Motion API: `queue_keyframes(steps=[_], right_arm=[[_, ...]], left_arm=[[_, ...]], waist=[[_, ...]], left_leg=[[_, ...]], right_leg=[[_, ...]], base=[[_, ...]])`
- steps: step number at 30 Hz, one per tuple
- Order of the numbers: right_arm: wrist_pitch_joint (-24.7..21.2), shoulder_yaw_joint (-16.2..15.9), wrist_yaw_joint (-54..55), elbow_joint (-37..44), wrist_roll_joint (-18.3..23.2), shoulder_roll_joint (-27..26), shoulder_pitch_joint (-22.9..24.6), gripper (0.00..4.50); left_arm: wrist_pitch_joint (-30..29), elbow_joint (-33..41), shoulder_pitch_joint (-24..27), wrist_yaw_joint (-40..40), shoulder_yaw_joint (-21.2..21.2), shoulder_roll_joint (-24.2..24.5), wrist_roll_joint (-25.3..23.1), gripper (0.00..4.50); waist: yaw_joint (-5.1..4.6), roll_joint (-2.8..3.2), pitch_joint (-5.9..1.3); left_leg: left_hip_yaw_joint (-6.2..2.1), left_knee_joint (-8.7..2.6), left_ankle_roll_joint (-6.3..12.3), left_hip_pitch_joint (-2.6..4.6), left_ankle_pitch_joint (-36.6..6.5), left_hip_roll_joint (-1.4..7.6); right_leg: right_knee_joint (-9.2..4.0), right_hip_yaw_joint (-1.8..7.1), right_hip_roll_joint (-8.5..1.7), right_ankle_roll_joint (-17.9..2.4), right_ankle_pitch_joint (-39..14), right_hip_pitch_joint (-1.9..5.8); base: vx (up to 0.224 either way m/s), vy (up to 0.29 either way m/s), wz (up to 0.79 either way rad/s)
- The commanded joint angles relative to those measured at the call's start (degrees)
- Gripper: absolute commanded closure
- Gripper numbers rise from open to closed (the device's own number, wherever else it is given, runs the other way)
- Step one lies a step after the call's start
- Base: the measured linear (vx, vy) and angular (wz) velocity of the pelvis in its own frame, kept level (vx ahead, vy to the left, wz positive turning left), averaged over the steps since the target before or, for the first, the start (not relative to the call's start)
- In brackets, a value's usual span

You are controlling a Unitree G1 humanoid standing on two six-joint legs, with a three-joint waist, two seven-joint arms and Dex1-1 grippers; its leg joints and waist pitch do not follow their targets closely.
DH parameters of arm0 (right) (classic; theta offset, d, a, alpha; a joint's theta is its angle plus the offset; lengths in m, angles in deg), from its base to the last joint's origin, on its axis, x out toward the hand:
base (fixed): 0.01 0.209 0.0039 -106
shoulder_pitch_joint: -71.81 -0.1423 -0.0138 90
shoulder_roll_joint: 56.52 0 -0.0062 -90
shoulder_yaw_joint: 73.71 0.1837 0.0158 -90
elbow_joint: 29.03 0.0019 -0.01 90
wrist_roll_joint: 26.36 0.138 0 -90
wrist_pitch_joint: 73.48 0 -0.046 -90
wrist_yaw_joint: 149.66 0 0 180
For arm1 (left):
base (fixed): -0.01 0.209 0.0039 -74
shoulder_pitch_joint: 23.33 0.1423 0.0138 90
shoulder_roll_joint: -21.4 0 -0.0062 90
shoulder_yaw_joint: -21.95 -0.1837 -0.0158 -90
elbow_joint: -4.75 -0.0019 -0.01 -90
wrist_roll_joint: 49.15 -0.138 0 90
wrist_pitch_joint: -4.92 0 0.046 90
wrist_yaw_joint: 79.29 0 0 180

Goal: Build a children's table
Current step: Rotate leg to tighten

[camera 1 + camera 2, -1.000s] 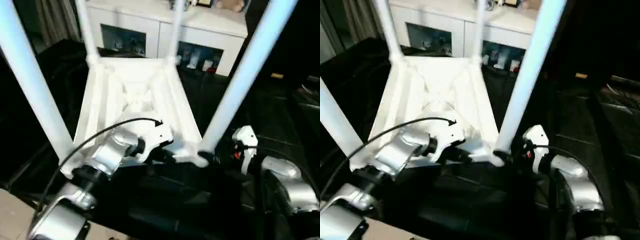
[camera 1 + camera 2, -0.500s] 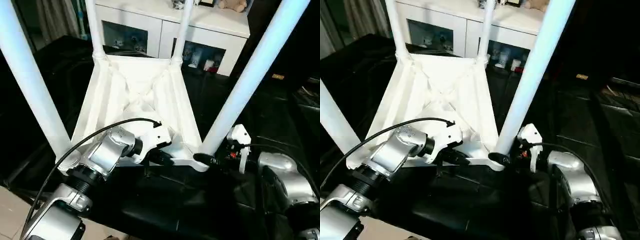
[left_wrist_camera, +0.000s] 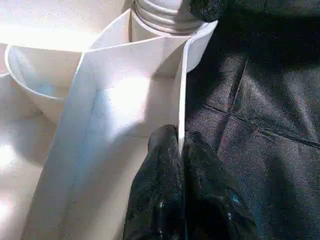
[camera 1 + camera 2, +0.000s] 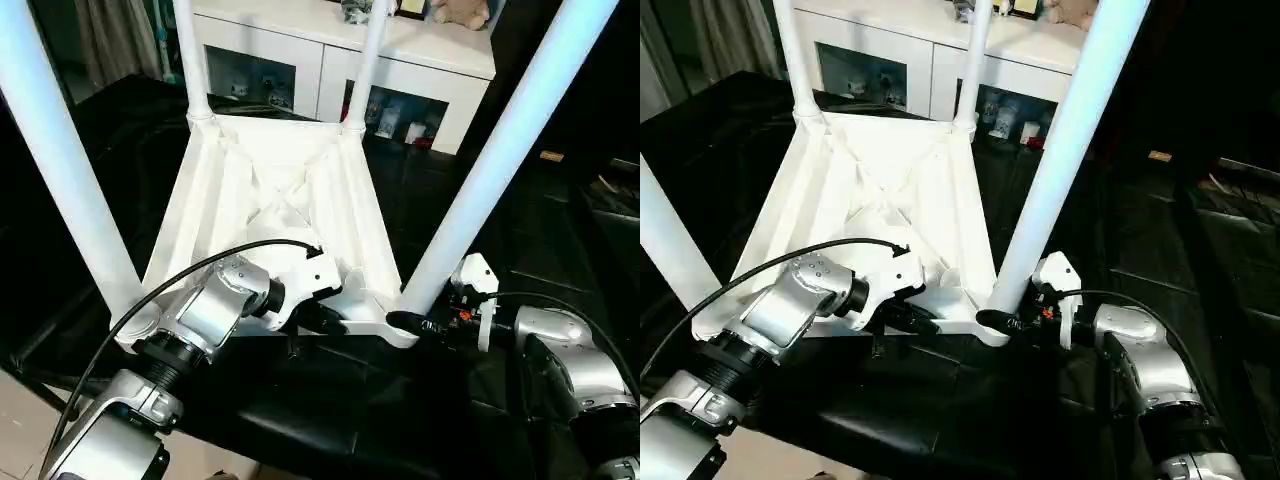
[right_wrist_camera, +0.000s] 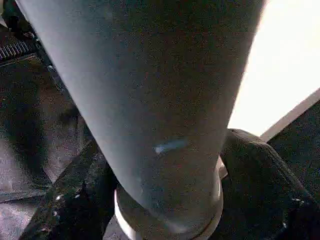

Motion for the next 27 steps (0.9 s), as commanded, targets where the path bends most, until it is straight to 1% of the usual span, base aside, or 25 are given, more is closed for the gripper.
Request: queue_keyframes(steps=[1,3,5,8,14,18,23,24,26,27], right_arm=[[0.1,0.9,0.5,-0.4,-0.1,0.8,0.2,0.94],[0.7,0.9,1.1,-0.7,-0.7,0.7,0.3,0.87],[1.3,0.5,0.8,-0.6,-1.1,1.0,1.0,0.87],[1.1,0.5,0.1,-0.2,-0.8,1.2,1.4,0.87],[0.4,0.8,-0.5,0.5,-0.1,1.5,2.1,0.87],[0.9,0.7,-0.3,-0.2,-0.8,1.7,2.2,0.87],[0.3,1.0,0.2,-0.6,-0.3,1.1,2.0,0.87],[0.3,1.1,0.2,-0.6,-0.2,1.0,2.0,1.04],[0.2,1.1,0.1,-0.6,-0.1,1.0,2.0,1.04],[0.1,1.1,0.1,-0.5,-0.1,1.0,2.1,1.32]], left_arm=[[-0.9,-1.6,1.7,1.0,-1.5,-0.5,0.9,4.50],[-0.8,-1.7,1.6,1.0,-1.5,-0.5,1.0,4.50],[-0.7,-1.9,1.5,0.9,-1.6,-0.5,1.0,4.50],[-0.7,-2.1,1.4,0.9,-1.5,-0.6,1.0,4.50],[-0.7,-1.9,1.6,0.9,-1.6,-0.4,0.9,4.50],[-0.6,-1.9,1.6,0.9,-1.7,-0.4,0.9,4.50],[-0.4,-2.1,1.5,0.8,-1.7,-0.5,0.8,4.50],[-0.4,-2.1,1.5,0.8,-1.7,-0.5,0.8,4.50],[-0.4,-2.1,1.5,0.8,-1.7,-0.5,0.8,4.50],[-0.4,-2.0,1.5,0.8,-1.7,-0.5,0.8,4.50]], waist=[[0.05,-0.39,-3.03],[0.10,-0.43,-3.03],[0.11,-0.44,-3.01],[0.12,-0.46,-3.03],[0.11,-0.49,-3.06],[0.13,-0.47,-3.08],[0.15,-0.40,-3.07],[0.14,-0.41,-3.11],[0.14,-0.34,-3.09],[0.12,-0.40,-3.07]], left_leg=[[0.47,-3.61,4.23,0.92,-10.4,0.74],[0.52,-3.54,4.56,0.90,-9.3,0.69],[0.55,-3.51,4.70,0.92,-9.8,0.67],[0.51,-3.53,4.63,0.90,-10.3,0.70],[0.52,-3.46,4.86,0.93,-10.0,0.70],[0.53,-3.40,5.08,0.93,-9.6,0.69],[0.48,-3.43,4.96,0.92,-9.9,0.72],[0.49,-3.40,4.94,0.94,-9.8,0.70],[0.49,-3.41,4.95,0.96,-9.9,0.70],[0.50,-3.40,4.96,0.92,-9.9,0.69]], right_leg=[[-2.92,0.45,-1.26,-13.9,-4.6,2.40],[-2.80,0.44,-1.23,-14.2,-3.1,2.43],[-2.87,0.44,-1.26,-14.3,-3.6,2.46],[-2.94,0.42,-1.27,-14.2,-4.4,2.49],[-2.86,0.42,-1.23,-14.4,-3.9,2.49],[-2.80,0.42,-1.24,-14.6,-3.4,2.51],[-2.81,0.40,-1.27,-14.6,-3.8,2.51],[-2.77,0.39,-1.23,-14.6,-3.6,2.51],[-2.77,0.39,-1.24,-14.7,-3.5,2.49],[-2.77,0.40,-1.22,-14.8,-3.4,2.51]], base=[[0.000,0.000,0.00],[0.000,0.000,0.00],[0.000,0.000,0.00],[0.000,0.000,0.00],[0.000,0.000,0.00],[0.000,0.000,0.00],[0.000,0.000,0.00],[0.000,0.000,0.00],[0.000,0.000,0.00],[0.000,0.000,0.00]])
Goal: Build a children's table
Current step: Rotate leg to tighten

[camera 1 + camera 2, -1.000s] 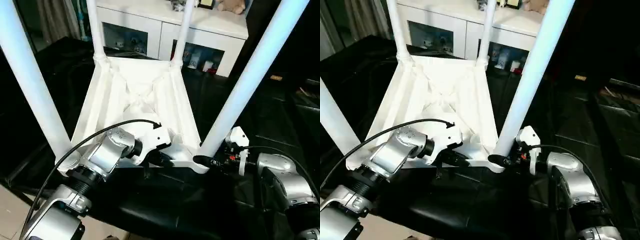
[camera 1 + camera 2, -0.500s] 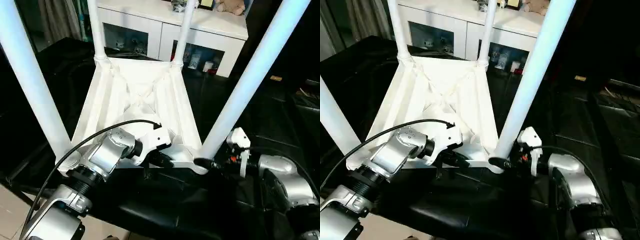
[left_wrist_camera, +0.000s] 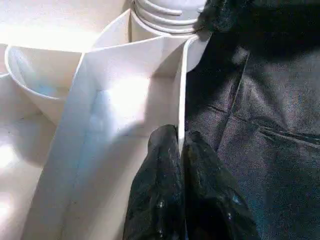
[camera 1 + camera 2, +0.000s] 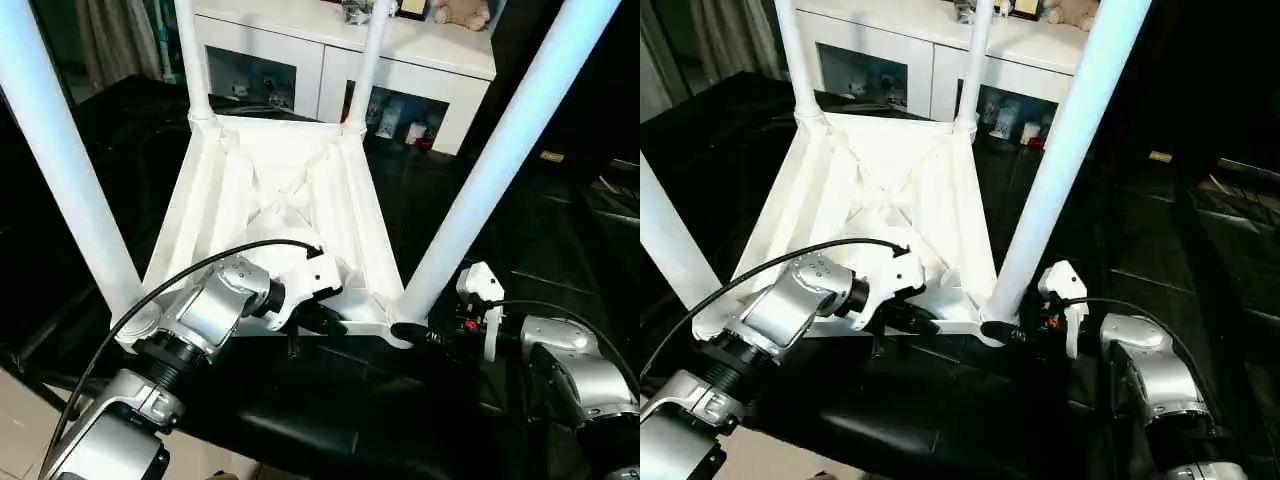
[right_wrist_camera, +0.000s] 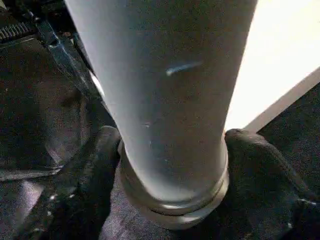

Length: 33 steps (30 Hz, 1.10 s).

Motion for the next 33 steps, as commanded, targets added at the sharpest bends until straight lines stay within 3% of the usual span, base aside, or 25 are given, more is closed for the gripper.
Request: queue_keyframes(steps=[1,5,15,19,22,23,25,26,27,28,29,30,31,32,33], right_arm=[[-0.2,1.1,0.2,-0.5,0.2,0.3,0.1,1.32],[-0.2,1.2,0.2,-0.4,0.4,0.3,0.3,1.65],[0.1,1.2,0.5,-0.1,0.5,0.0,0.7,1.76],[3.9,3.6,10.0,-4.0,-1.8,-3.0,-0.2,1.77],[5.6,7.2,21.2,-6.7,-2.1,-7.3,-0.1,1.78],[5.6,7.3,21.7,-6.7,-2.1,-7.5,-0.1,1.78],[5.9,8.0,24.2,-6.9,-2.2,-8.5,0.1,1.78],[6.5,9.6,33.6,-6.5,-3.5,-12.2,1.4,1.78],[6.4,10.3,38.7,-6.3,-4.4,-14.2,1.9,1.78],[6.3,10.5,40.6,-6.2,-4.8,-14.9,2.1,1.78],[6.5,11.4,48.0,-5.8,-6.2,-18.0,2.6,1.78],[7.0,11.8,51.7,-5.7,-6.9,-19.7,2.8,1.78],[7.4,12.1,53.7,-5.3,-7.1,-21.1,3.1,1.78],[7.4,12.1,53.7,-5.3,-7.1,-21.1,3.1,1.78],[8.4,11.6,56.6,-4.1,-8.0,-24.0,3.6,1.78]], left_arm=[[-0.7,-1.8,1.6,0.8,-1.7,-0.4,0.8,4.50],[-0.7,-1.7,1.7,0.9,-1.7,-0.4,0.8,4.50],[-0.7,-2.1,1.6,0.9,-1.7,-0.5,0.9,4.50],[0.4,-5.1,1.3,-3.3,0.1,-3.1,1.0,4.50],[1.6,-11.1,-0.7,-11.2,2.8,-7.5,0.7,4.50],[1.7,-11.4,-0.7,-11.5,2.8,-7.7,0.6,4.50],[2.0,-12.7,-1.2,-13.0,3.2,-8.6,0.5,4.50],[3.4,-17.1,-3.1,-18.8,4.2,-11.7,-0.1,4.50],[4.1,-19.0,-3.9,-21.3,4.5,-13.0,-0.4,4.50],[4.3,-19.7,-4.2,-22.1,4.6,-13.4,-0.6,4.50],[5.2,-22.0,-5.2,-25.2,4.7,-15.0,-1.2,4.50],[5.9,-23.3,-5.8,-26.7,4.8,-15.8,-1.7,4.50],[6.2,-23.9,-6.0,-27.4,4.6,-16.3,-2.1,4.50],[6.2,-23.9,-6.0,-27.4,4.6,-16.3,-2.1,4.50],[6.9,-25.4,-6.5,-28.4,4.2,-17.1,-2.7,4.50]], waist=[[0.07,-0.37,-3.07],[0.07,-0.29,-3.08],[0.04,-0.32,-3.09],[-0.32,-0.35,-2.94],[-0.78,-0.43,-2.62],[-0.98,-0.45,-2.48],[-1.18,-0.53,-2.53],[-1.42,-0.07,-1.94],[-1.53,0.42,-1.66],[-1.70,0.19,-1.67],[-1.74,0.69,-1.13],[-1.86,0.55,-1.34],[-1.85,1.06,-0.99],[-1.98,0.86,-1.06],[-2.12,1.44,-0.68]], left_leg=[[0.51,-3.51,4.91,0.95,-10.1,0.70],[0.47,-3.50,4.74,0.92,-10.2,0.70],[0.49,-3.44,4.85,0.95,-10.3,0.69],[0.51,-3.58,3.89,0.86,-11.8,0.58],[0.27,-3.99,1.63,0.93,-17.1,0.51],[0.24,-4.08,1.03,1.13,-19.1,0.39],[0.00,-4.21,0.65,0.93,-19.7,0.32],[0.06,-4.37,0.85,0.81,-20.2,0.24],[0.04,-4.44,0.58,1.30,-21.6,0.19],[0.00,-4.50,0.43,1.07,-21.8,0.12],[-0.12,-4.75,0.08,1.01,-22.4,0.04],[-0.16,-4.68,-0.15,1.37,-23.6,-0.04],[-0.28,-4.87,-0.22,1.39,-24.1,-0.09],[-0.32,-4.90,0.05,1.57,-25.5,-0.11],[-0.30,-5.11,0.19,1.47,-26.3,-0.14]], right_leg=[[-2.92,0.40,-1.25,-14.8,-3.6,2.51],[-2.88,0.42,-1.27,-14.7,-3.7,2.53],[-2.86,0.41,-1.24,-14.9,-3.5,2.51],[-3.18,0.42,-1.28,-14.4,-5.9,2.27],[-4.08,0.38,-1.45,-11.8,-15.3,2.05],[-4.52,0.41,-1.46,-10.5,-19.0,1.66],[-4.80,0.36,-1.50,-9.1,-21.4,1.88],[-5.09,0.52,-1.28,-8.3,-21.8,1.39],[-5.33,0.61,-1.28,-8.1,-22.7,0.78],[-5.43,0.57,-1.16,-7.7,-23.4,0.96],[-5.56,0.59,-1.11,-7.1,-24.2,0.67],[-5.75,0.57,-1.10,-6.4,-25.5,0.49],[-5.83,0.56,-1.09,-6.1,-25.8,0.36],[-6.08,0.49,-0.98,-5.4,-26.8,0.32],[-6.38,0.59,-0.79,-4.9,-26.1,0.10]], base=[[0.000,0.000,0.00],[0.000,0.000,0.00],[0.000,0.000,0.00],[0.000,0.000,0.00],[0.000,0.000,0.00],[0.000,0.000,0.00],[0.000,0.000,0.00],[0.000,0.000,0.00],[0.000,0.000,0.00],[0.000,0.000,0.00],[0.000,0.000,0.00],[0.000,0.000,0.00],[0.000,0.000,0.00],[0.000,0.000,0.00],[0.000,0.000,0.00]])
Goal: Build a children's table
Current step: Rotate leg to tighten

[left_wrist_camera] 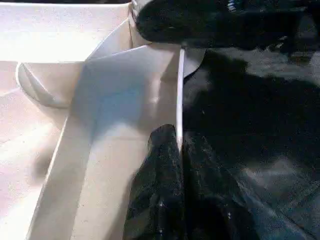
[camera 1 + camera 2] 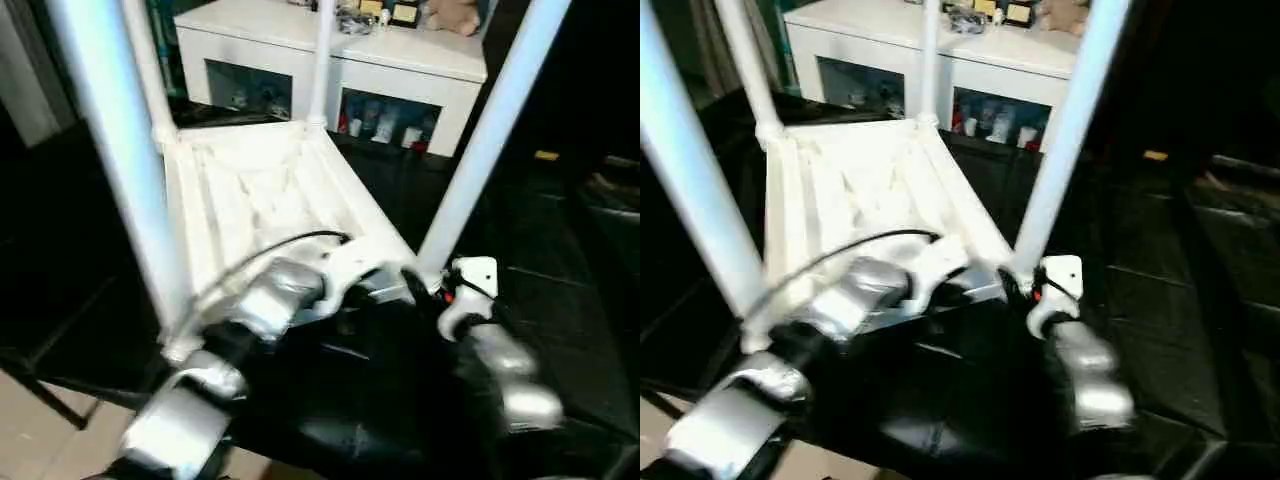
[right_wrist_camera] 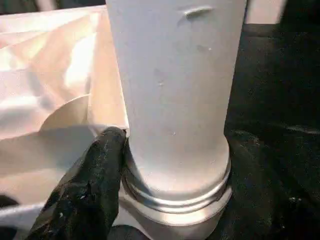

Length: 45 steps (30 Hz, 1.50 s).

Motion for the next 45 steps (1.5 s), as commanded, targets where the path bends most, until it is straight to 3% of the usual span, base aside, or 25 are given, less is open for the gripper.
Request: queue_keyframes(steps=[1,4,7,10,11,12,14,17,21,24,27,30,31,32,35,40,45], right_arm=[[-0.7,1.2,4.0,-0.9,-1.5,-1.0,2.2,1.78],[0.7,-1.7,6.2,1.8,-3.1,-5.2,3.2,1.78],[3.1,-3.0,2.9,4.2,-1.0,-6.9,4.1,1.78],[4.0,-2.7,0.1,6.7,0.8,-5.9,4.5,1.08],[4.1,-2.6,-0.7,7.6,1.2,-5.4,4.7,1.02],[3.0,-2.2,-2.6,9.7,2.0,-4.0,4.9,0.88],[1.2,-1.9,-4.5,11.4,3.0,-2.6,5.3,0.73],[-3.6,-1.3,-13.1,16.8,6.7,4.3,7.4,0.73],[-6.0,-0.8,-23.1,20.5,8.7,13.2,11.4,0.73],[-7.4,0.1,-30.7,21.8,10.4,19.2,14.5,0.73],[-8.4,0.3,-36.3,21.9,11.2,24.1,17.2,0.73],[-8.8,0.9,-38.1,21.1,11.3,26.5,18.5,0.73],[-8.9,1.1,-38.2,20.9,11.4,26.8,18.7,0.73],[-9.1,1.4,-38.4,20.5,11.7,27.2,18.8,0.73],[-9.3,2.4,-39.1,19.5,12.1,28.5,19.7,0.73],[-8.4,3.3,-36.8,17.1,10.8,28.2,19.5,0.73],[-6.8,4.1,-33.0,15.7,9.4,26.7,18.2,0.73]], left_arm=[[0.9,-3.6,1.6,-3.5,0.8,-1.0,0.0,4.50],[1.7,-4.6,1.4,-3.6,-0.4,-1.9,-0.9,4.50],[3.0,-5.4,1.4,-3.0,-0.7,-1.7,-1.3,4.50],[3.9,-5.2,1.5,-1.9,-1.0,-0.8,-1.6,4.50],[4.0,-4.9,1.6,-1.4,-1.0,-0.6,-1.6,4.50],[4.3,-4.2,1.8,-0.1,-1.0,0.0,-1.6,4.50],[4.8,-4.0,1.9,0.7,-1.2,0.4,-1.7,4.50],[6.6,-3.7,2.0,3.8,-1.5,2.0,-1.4,4.50],[9.4,-2.2,2.3,9.2,-2.4,4.0,-0.8,4.50],[11.8,-0.3,2.9,14.7,-2.9,5.8,0.4,4.50],[14.8,3.6,4.5,22.5,-4.1,8.1,2.4,4.50],[15.7,8.1,6.4,28.0,-5.3,10.3,4.0,4.50],[16.2,9.1,6.8,29.3,-5.7,10.9,4.3,4.50],[16.8,10.2,7.3,30.7,-6.0,11.5,4.7,4.50],[17.0,14.3,9.1,35.2,-6.6,13.3,6.3,4.50],[16.4,18.4,10.7,38.7,-7.0,14.8,7.9,4.50],[17.6,18.8,10.6,37.9,-6.6,15.3,6.6,4.50]], waist=[[-0.75,-0.48,-0.68],[-0.65,0.08,-0.27],[-0.64,-0.32,-0.05],[-0.49,-0.48,-0.06],[-0.56,-0.50,0.01],[-0.78,-0.76,-0.32],[-0.71,-0.50,-0.71],[-0.43,-0.59,-1.12],[0.35,-0.44,-1.94],[1.02,-0.39,-2.27],[1.63,-0.27,-2.40],[1.68,-0.23,-2.58],[1.73,-0.49,-2.58],[1.84,-0.24,-2.65],[2.24,-0.56,-2.67],[2.57,-0.43,-2.51],[2.34,-0.31,-2.48]], left_leg=[[-0.01,-4.96,0.30,1.22,-26.6,0.20],[-0.13,-5.50,0.62,1.25,-27.2,0.27],[-0.09,-5.57,1.17,1.34,-28.2,0.23],[-0.08,-5.68,1.81,1.24,-27.4,0.35],[-0.13,-5.81,2.10,0.81,-26.8,0.35],[-0.42,-6.11,2.10,-0.13,-24.3,0.33],[-0.37,-5.99,2.52,-0.53,-20.2,0.51],[0.00,-5.60,3.30,-0.39,-18.0,0.72],[0.31,-5.18,3.76,-0.04,-16.3,0.99],[0.42,-4.88,4.92,-0.38,-13.4,1.00],[0.42,-4.63,5.85,-0.24,-11.9,1.14],[0.61,-4.35,6.61,0.03,-11.1,1.21],[0.70,-4.26,6.88,0.10,-10.7,1.27],[0.72,-4.15,7.24,0.20,-10.1,1.32],[0.99,-3.92,7.99,0.35,-9.2,1.31],[1.44,-3.98,7.56,0.62,-11.0,1.44],[1.37,-4.22,5.32,0.40,-14.0,1.27]], right_leg=[[-5.81,0.39,-0.66,-5.2,-25.7,-0.32],[-5.99,0.36,-0.72,-4.9,-25.4,-0.34],[-6.38,0.47,-0.84,-4.0,-27.6,-0.44],[-6.63,0.63,-1.11,-3.6,-29.3,-0.35],[-6.61,0.61,-1.21,-3.4,-29.4,-0.13],[-6.23,0.36,-1.36,-3.1,-28.8,0.89],[-5.88,0.29,-1.40,-3.7,-24.6,1.15],[-5.60,0.39,-1.32,-5.2,-20.7,1.32],[-5.42,0.54,-1.57,-7.1,-18.4,1.60],[-4.70,0.43,-1.61,-9.3,-12.7,2.15],[-4.26,0.38,-1.62,-10.7,-8.9,2.39],[-3.73,0.37,-1.51,-12.2,-5.9,2.25],[-3.68,0.38,-1.51,-12.5,-5.2,2.23],[-3.40,0.37,-1.54,-13.1,-4.1,2.16],[-3.14,0.35,-1.51,-13.5,-2.8,2.24],[-3.47,0.37,-1.78,-12.9,-6.8,1.90],[-3.86,0.31,-1.91,-10.4,-11.6,1.80]], base=[[0.000,0.000,0.00],[0.000,0.000,0.00],[0.000,0.000,0.00],[0.000,0.000,0.00],[0.000,0.000,0.00],[0.000,0.000,0.00],[0.000,0.000,0.00],[0.000,0.000,0.00],[0.000,0.000,0.00],[0.000,0.000,0.00],[0.000,0.000,0.00],[0.000,0.000,0.00],[0.000,0.000,0.00],[0.000,0.000,0.00],[0.000,0.000,0.00],[0.000,0.000,0.00],[0.000,0.000,0.00]])
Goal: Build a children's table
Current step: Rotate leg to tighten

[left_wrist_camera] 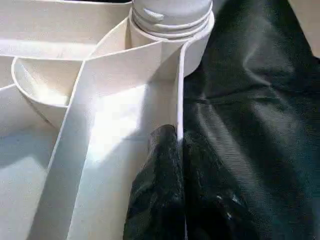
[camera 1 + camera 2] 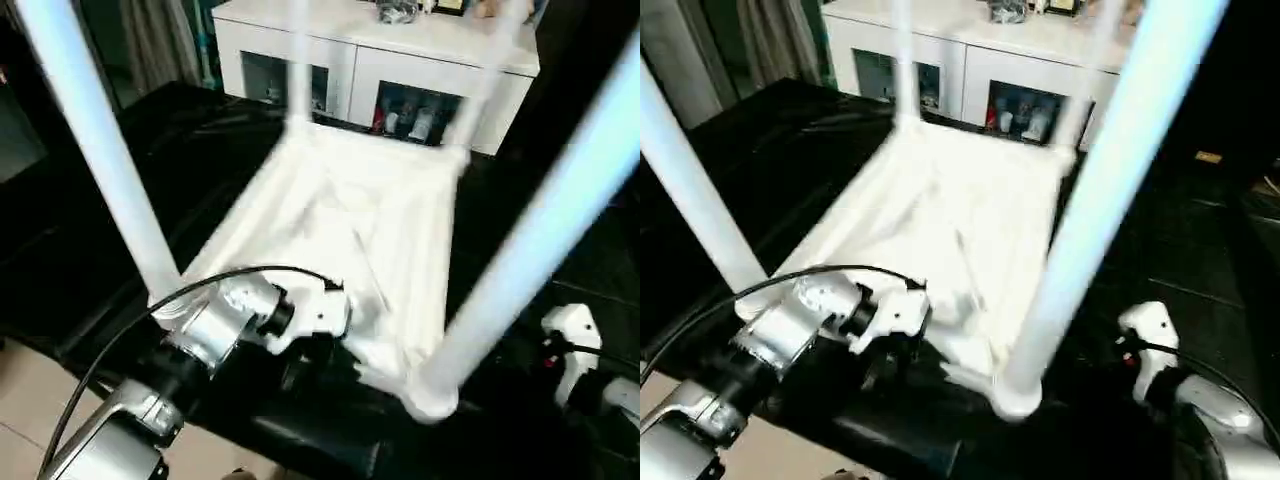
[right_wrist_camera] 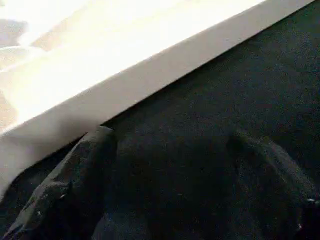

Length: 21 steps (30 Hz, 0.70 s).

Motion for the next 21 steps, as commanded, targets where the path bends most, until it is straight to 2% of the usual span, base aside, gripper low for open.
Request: queue_keyframes(steps=[1,2,4,6,7,9,11,12,13,16,17,18,19,20,21], right_arm=[[1.1,1.6,2.1,0.0,-0.4,-0.8,-1.0,0.65],[1.1,1.7,2.5,0.2,-0.2,-1.2,-1.0,0.65],[1.5,2.0,3.6,1.4,0.2,-2.3,-0.7,0.62],[1.5,2.4,4.4,2.6,0.9,-3.5,0.1,0.62],[1.6,2.6,5.0,3.4,1.1,-4.1,0.7,0.62],[1.5,2.8,5.6,4.3,1.4,-4.6,1.3,0.62],[1.5,3.1,6.9,5.8,1.4,-5.2,2.4,0.62],[1.2,3.9,8.7,7.9,1.6,-6.0,3.3,0.62],[0.7,5.0,11.8,11.5,1.5,-7.3,5.0,0.62],[-1.3,6.5,17.3,15.2,0.0,-9.0,6.3,0.62],[-2.2,7.6,21.3,16.8,-1.8,-10.1,6.3,0.62],[-2.6,8.6,24.7,17.8,-3.3,-11.2,6.2,0.62],[-3.6,10.2,29.7,19.3,-5.0,-13.1,5.8,0.62],[-4.9,11.4,33.9,21.2,-5.6,-15.2,5.5,0.62],[-5.6,12.1,36.1,22.3,-5.7,-16.4,5.4,0.62]], left_arm=[[0.5,0.6,0.3,-0.9,0.6,-0.8,2.5,4.22],[0.2,0.7,0.2,-1.0,0.8,-0.6,2.4,4.22],[-0.9,1.9,0.3,-1.6,1.5,0.0,2.4,3.94],[-3.2,4.3,1.0,-2.4,3.0,0.1,3.6,3.91],[-4.7,6.0,1.5,-3.1,4.1,0.1,4.5,3.71],[-5.8,7.8,2.1,-3.6,5.1,0.2,5.3,3.59],[-7.9,11.0,3.1,-4.2,6.7,0.3,7.0,3.49],[-10.2,14.6,4.3,-5.3,8.4,0.3,9.0,3.49],[-12.7,20.3,6.4,-7.8,11.6,0.1,12.1,3.40],[-14.8,25.4,8.9,-11.8,15.3,-0.4,14.9,3.05],[-16.3,27.4,10.5,-15.4,17.7,-1.5,15.7,2.93],[-17.4,28.8,11.8,-18.6,19.7,-2.7,16.3,2.93],[-16.2,28.9,13.3,-25.1,22.6,-5.2,14.9,2.93],[-16.3,28.9,14.6,-31.3,25.1,-7.5,13.2,2.93],[-16.4,28.7,15.3,-35.1,26.5,-8.9,12.0,2.93]], waist=[[-0.31,-1.46,-2.59],[-0.27,-1.32,-2.64],[-0.31,-1.17,-2.70],[-0.27,-0.90,-2.94],[-0.32,-0.81,-3.00],[-0.26,-0.70,-3.08],[-0.23,-0.81,-2.92],[-0.18,-0.84,-2.85],[-0.14,-1.16,-2.79],[-0.34,-0.93,-2.58],[-0.52,-0.80,-2.38],[-0.71,-0.77,-2.34],[-0.90,-0.83,-2.29],[-1.33,-0.74,-2.21],[-1.48,-0.92,-2.36]], left_leg=[[-0.15,-3.71,4.26,1.07,-14.6,1.11],[-0.18,-3.70,4.17,1.12,-14.5,1.12],[-0.19,-3.66,4.20,1.07,-14.1,1.07],[-0.18,-3.53,4.10,1.06,-13.6,1.07],[-0.21,-3.46,4.40,1.00,-12.5,1.10],[-0.17,-3.22,4.97,0.89,-11.5,1.01],[-0.11,-3.23,5.02,0.84,-11.8,1.02],[-0.10,-3.28,4.96,0.90,-12.2,1.05],[-0.07,-3.35,4.66,0.85,-12.9,1.18],[-0.18,-3.71,3.73,0.80,-15.0,1.13],[-0.19,-3.93,2.86,0.94,-16.8,1.07],[-0.23,-3.97,2.16,0.81,-17.4,1.10],[-0.24,-4.02,1.21,0.75,-18.2,0.90],[-0.33,-4.06,0.05,0.60,-19.0,1.09],[-0.38,-3.96,-0.18,0.95,-20.3,0.80]], right_leg=[[-3.48,0.36,-0.97,-10.4,-11.5,1.37],[-3.41,0.38,-0.98,-10.3,-11.3,1.35],[-3.31,0.38,-0.87,-10.4,-10.1,1.38],[-2.93,0.37,-0.85,-11.2,-8.0,1.48],[-2.71,0.35,-0.66,-11.8,-5.4,1.55],[-2.31,0.30,-0.53,-12.8,-2.2,1.60],[-2.29,0.28,-0.48,-12.9,-2.8,1.55],[-2.44,0.30,-0.52,-12.8,-3.5,1.53],[-2.40,0.39,-0.60,-12.9,-4.3,1.56],[-2.78,0.30,-0.34,-11.5,-8.6,1.31],[-3.17,0.32,-0.25,-10.3,-11.9,1.05],[-3.15,0.36,-0.24,-9.8,-12.8,1.05],[-3.40,0.31,-0.22,-8.8,-14.5,0.96],[-3.54,0.33,-0.11,-7.7,-15.2,0.86],[-3.86,0.26,-0.12,-6.0,-17.8,0.65]], base=[[0.000,0.000,0.00],[0.000,0.000,0.00],[0.000,0.000,0.00],[0.000,0.000,0.00],[0.000,0.000,0.00],[0.000,0.000,0.00],[0.000,0.000,0.00],[0.000,0.000,0.00],[0.000,0.000,0.00],[0.000,0.000,0.00],[0.000,0.000,0.00],[0.000,0.000,0.00],[0.000,0.000,0.00],[0.000,0.000,0.00],[0.000,0.000,0.00]])
